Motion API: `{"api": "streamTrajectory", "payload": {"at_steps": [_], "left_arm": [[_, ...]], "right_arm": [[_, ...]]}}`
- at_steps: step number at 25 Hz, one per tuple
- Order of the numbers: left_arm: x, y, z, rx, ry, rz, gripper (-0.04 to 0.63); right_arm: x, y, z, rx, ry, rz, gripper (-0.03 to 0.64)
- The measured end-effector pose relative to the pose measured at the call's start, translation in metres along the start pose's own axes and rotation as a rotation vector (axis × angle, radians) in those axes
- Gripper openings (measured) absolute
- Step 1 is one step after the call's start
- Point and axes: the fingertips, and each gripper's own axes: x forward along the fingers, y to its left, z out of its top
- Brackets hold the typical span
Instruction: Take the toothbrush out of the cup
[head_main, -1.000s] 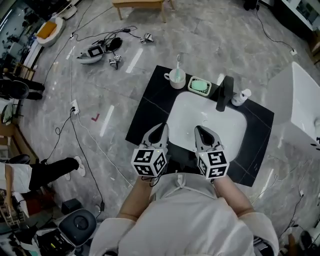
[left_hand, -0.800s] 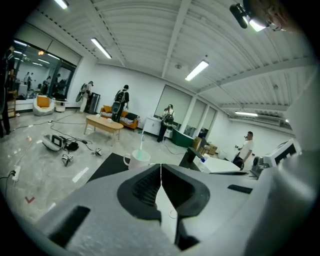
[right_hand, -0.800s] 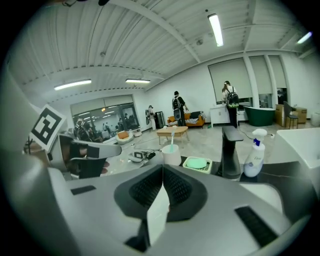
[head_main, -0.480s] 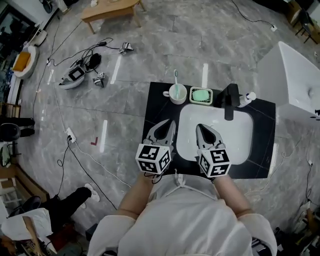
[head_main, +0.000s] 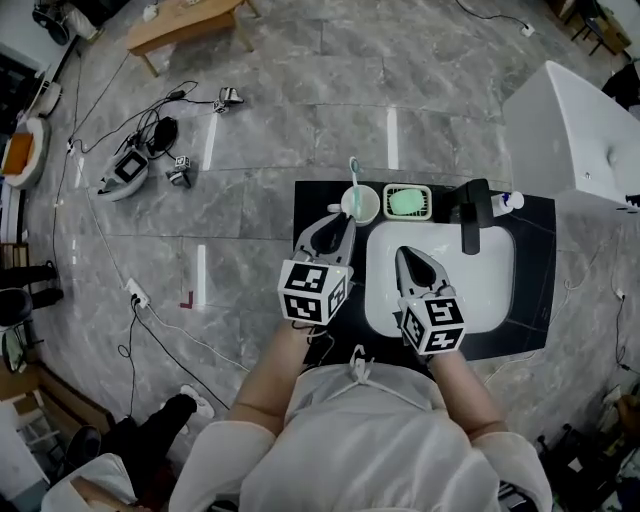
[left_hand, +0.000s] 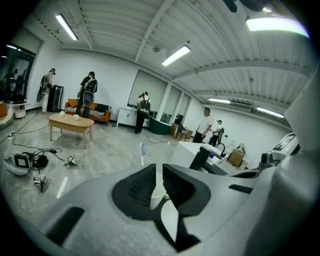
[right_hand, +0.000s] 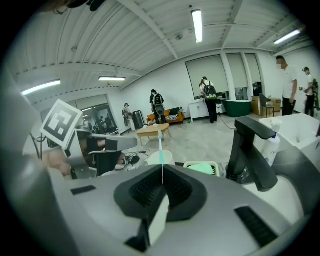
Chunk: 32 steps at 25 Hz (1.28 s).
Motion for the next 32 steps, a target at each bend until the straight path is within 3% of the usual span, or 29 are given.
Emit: {"api": "streamTrajectory", "payload": {"at_steps": [4,10,15,25,27,32], "left_arm": [[0.025,0.015,-0.001,0.006,0.015,-0.003,0.111],[0.057,0.034,-0.006,-0.025,0.055,-0.016,0.178],[0.08,0.051,-0.01,-0.011,0.102,0.024,0.23],[0.103,0.052,-0.016,0.027,0.183,0.005,0.22],[0.104,0.052,-0.016,0.055,0.185,0.014,0.158],[0.105,0.047,-0.016,0.09,0.187,0.017,0.077]], "right_arm": [[0.013,-0.009,0.002,0.017,0.01,-0.025,0.028],[0.029,-0.017,0.0,0.026,0.03,-0.024,0.028],[0.041,-0.024,-0.006,0.028,0.053,-0.019,0.028],[0.053,-0.036,-0.022,0.042,0.097,-0.004,0.028],[0.054,-0.038,-0.023,0.046,0.098,-0.004,0.028],[0.053,-0.035,-0.022,-0.026,0.092,-0.007,0.028]]}}
